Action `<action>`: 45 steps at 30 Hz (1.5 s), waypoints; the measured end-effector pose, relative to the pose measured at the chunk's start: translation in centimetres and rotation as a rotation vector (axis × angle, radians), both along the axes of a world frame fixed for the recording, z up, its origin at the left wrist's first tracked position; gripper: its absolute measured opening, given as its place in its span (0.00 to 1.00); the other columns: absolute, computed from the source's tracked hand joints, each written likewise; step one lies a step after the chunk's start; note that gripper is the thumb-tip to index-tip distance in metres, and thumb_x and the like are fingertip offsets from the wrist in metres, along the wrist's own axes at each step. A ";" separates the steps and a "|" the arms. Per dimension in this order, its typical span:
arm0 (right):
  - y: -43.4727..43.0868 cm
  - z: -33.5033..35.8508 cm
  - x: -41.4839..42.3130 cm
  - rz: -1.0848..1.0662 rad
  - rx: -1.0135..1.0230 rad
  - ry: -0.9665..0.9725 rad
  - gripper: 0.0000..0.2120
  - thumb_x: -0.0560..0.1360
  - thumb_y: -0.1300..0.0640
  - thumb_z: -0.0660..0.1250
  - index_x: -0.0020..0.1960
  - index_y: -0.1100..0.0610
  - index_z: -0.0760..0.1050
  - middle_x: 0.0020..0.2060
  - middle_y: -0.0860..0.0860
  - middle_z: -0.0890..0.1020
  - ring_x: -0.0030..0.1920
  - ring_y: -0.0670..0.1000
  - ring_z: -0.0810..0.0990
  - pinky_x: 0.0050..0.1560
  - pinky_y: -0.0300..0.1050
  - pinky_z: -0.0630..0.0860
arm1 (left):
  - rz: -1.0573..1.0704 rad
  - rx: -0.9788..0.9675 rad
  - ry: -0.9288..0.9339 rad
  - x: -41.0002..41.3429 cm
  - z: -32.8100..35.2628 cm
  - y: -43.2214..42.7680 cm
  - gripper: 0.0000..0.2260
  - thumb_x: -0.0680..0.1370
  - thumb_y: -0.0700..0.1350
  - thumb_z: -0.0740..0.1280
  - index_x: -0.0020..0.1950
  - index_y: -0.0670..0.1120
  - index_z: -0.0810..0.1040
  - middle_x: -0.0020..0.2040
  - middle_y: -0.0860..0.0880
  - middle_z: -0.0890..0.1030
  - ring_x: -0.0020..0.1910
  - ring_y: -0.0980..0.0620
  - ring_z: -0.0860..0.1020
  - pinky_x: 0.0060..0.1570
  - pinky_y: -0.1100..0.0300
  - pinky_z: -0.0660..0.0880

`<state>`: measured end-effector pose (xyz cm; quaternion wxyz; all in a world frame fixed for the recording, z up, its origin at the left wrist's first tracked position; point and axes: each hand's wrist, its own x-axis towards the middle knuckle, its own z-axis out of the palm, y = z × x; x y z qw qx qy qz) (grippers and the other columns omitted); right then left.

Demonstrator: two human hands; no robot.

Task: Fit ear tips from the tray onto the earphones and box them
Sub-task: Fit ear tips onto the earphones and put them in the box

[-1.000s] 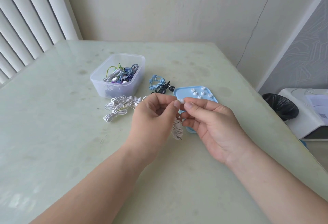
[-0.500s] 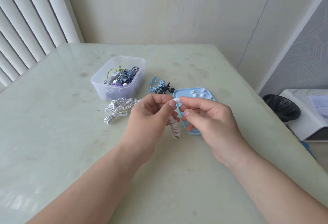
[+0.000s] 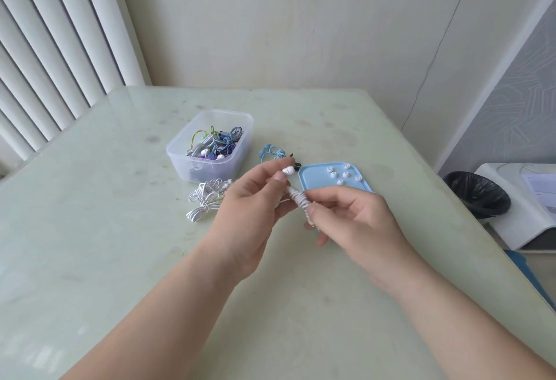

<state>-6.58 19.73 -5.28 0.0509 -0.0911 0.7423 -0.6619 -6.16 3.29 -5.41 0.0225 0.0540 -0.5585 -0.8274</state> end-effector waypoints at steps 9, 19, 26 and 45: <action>-0.6 0.8 -0.3 -0.187 -0.124 -0.067 0.04 0.76 0.59 0.74 0.49 0.59 0.84 0.34 0.52 0.85 0.32 0.50 0.79 0.33 0.45 0.74 | -0.297 -0.149 -0.029 0.8 0.4 0.1 0.09 0.84 0.41 0.67 0.59 0.38 0.83 0.56 0.33 0.84 0.58 0.39 0.84 0.64 0.50 0.79; -4.6 5.3 -3.5 -0.124 0.009 -0.034 0.06 0.79 0.52 0.71 0.50 0.54 0.82 0.47 0.51 0.85 0.33 0.44 0.80 0.33 0.41 0.73 | 0.223 -0.582 -0.003 -2.7 5.0 -6.0 0.05 0.78 0.39 0.73 0.51 0.48 0.85 0.40 0.46 0.87 0.42 0.49 0.87 0.50 0.56 0.83; -8.0 5.9 -6.0 0.001 -0.016 -0.090 0.04 0.79 0.58 0.71 0.48 0.57 0.83 0.47 0.59 0.86 0.35 0.48 0.82 0.29 0.42 0.73 | 0.287 -0.945 -0.090 -12.2 6.5 -11.4 0.05 0.76 0.40 0.75 0.48 0.49 0.83 0.47 0.46 0.86 0.36 0.46 0.81 0.32 0.62 0.77; -7.1 4.4 -7.7 -0.001 0.358 -0.011 0.08 0.79 0.62 0.66 0.47 0.52 0.82 0.42 0.51 0.85 0.39 0.53 0.84 0.34 0.45 0.78 | -0.140 -1.853 -0.081 -14.8 5.6 -12.8 0.18 0.77 0.36 0.61 0.63 0.46 0.82 0.58 0.44 0.83 0.53 0.41 0.81 0.47 0.54 0.80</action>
